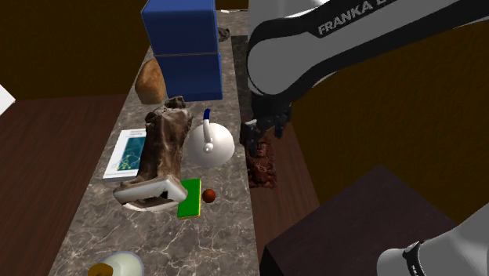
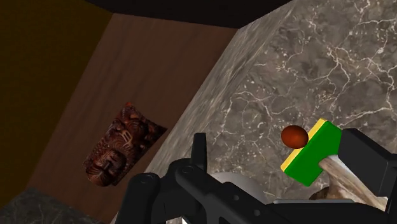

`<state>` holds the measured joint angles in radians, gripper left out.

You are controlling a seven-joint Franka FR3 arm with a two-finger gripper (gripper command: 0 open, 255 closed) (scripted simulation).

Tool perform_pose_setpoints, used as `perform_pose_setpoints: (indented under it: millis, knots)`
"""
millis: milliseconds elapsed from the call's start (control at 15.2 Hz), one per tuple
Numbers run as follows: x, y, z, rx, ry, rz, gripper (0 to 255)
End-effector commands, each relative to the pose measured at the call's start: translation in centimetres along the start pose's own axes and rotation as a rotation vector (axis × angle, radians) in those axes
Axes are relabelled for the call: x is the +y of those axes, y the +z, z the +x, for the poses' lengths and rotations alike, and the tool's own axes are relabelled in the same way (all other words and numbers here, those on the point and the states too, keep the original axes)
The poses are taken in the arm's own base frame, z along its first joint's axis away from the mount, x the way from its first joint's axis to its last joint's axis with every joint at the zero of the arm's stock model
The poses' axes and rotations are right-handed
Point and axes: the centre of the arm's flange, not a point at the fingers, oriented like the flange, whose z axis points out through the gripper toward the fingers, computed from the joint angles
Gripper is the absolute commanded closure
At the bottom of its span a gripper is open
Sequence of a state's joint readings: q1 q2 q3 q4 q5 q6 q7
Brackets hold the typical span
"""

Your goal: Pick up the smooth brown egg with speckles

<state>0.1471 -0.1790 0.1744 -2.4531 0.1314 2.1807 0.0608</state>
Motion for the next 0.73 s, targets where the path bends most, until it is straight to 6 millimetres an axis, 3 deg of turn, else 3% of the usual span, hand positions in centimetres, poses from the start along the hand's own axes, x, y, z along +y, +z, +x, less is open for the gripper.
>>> perform_pose_setpoints:
  millis: [0,660]
  knots:
    - [-0.9,2.2,1.4,0.0,-0.015,0.001,0]
    - [-6.4,12.5,7.7,-0.007,-0.091,0.001,0]
